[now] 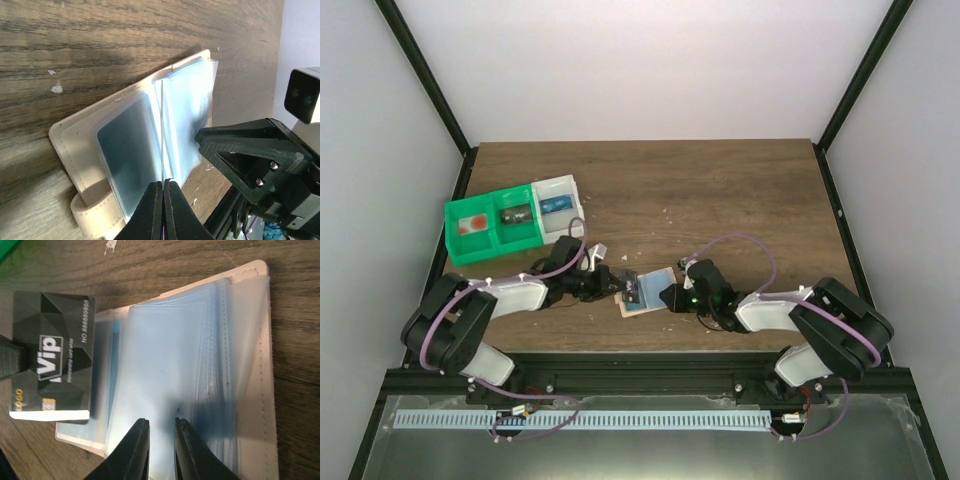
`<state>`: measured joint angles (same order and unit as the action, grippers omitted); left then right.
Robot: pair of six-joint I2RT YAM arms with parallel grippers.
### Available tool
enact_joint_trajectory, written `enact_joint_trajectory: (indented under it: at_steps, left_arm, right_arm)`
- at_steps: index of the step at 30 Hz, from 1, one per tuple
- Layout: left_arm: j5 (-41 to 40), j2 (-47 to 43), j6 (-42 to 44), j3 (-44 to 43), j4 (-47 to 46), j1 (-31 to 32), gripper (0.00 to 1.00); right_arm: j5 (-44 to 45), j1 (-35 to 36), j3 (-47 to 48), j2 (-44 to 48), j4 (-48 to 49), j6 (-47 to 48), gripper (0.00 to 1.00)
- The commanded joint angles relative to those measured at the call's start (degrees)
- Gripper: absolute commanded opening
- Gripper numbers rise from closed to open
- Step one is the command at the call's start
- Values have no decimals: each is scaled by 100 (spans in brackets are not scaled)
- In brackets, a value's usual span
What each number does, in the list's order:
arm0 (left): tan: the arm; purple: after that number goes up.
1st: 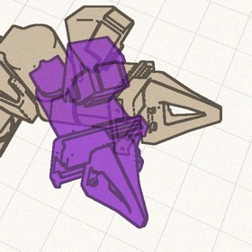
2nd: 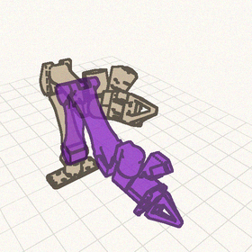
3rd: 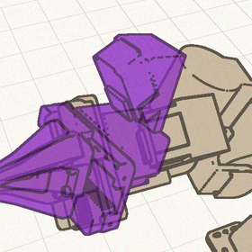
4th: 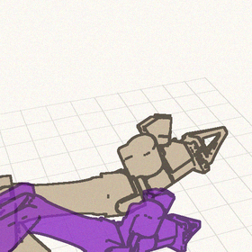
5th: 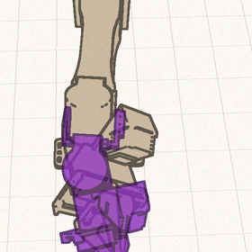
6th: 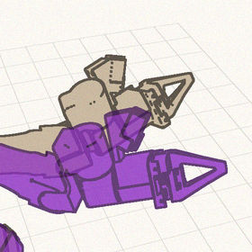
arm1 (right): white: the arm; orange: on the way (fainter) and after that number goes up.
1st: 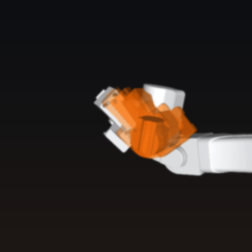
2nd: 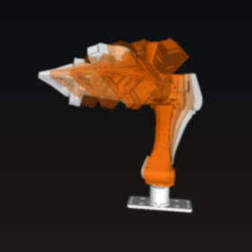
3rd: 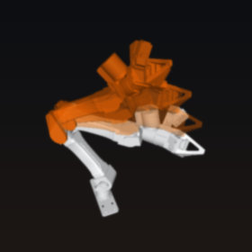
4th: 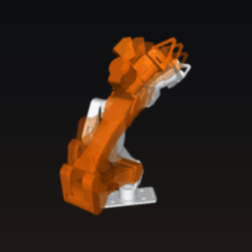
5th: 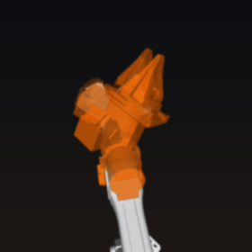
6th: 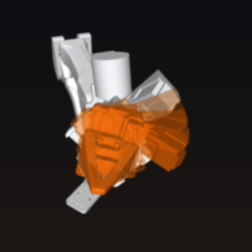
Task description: Take the credit cards out of the card holder
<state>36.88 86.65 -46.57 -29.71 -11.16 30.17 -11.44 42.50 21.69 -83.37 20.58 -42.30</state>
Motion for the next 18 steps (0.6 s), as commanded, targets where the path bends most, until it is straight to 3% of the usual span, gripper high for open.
enact_joint_trajectory:
  at_steps: [1, 6, 12, 18]
  left_arm:
    - [57, -376, 503, -113, 661, -76, 0]
    - [498, -685, 1061, -403, 1110, -80, 0]
    - [1205, -968, 1888, -987, 1969, -73, 0]
    - [1945, -1107, 2481, -1206, 2474, -71, 0]
  right_arm:
    - [-44, -23, 219, 343, -730, 528, 16]
    - [-175, -145, 646, 1065, -1533, 1280, 18]
    - [-1455, -643, 1250, 1866, -2283, 2109, 24]
    - [-2512, -666, 1838, 2003, -2796, 2398, 30]
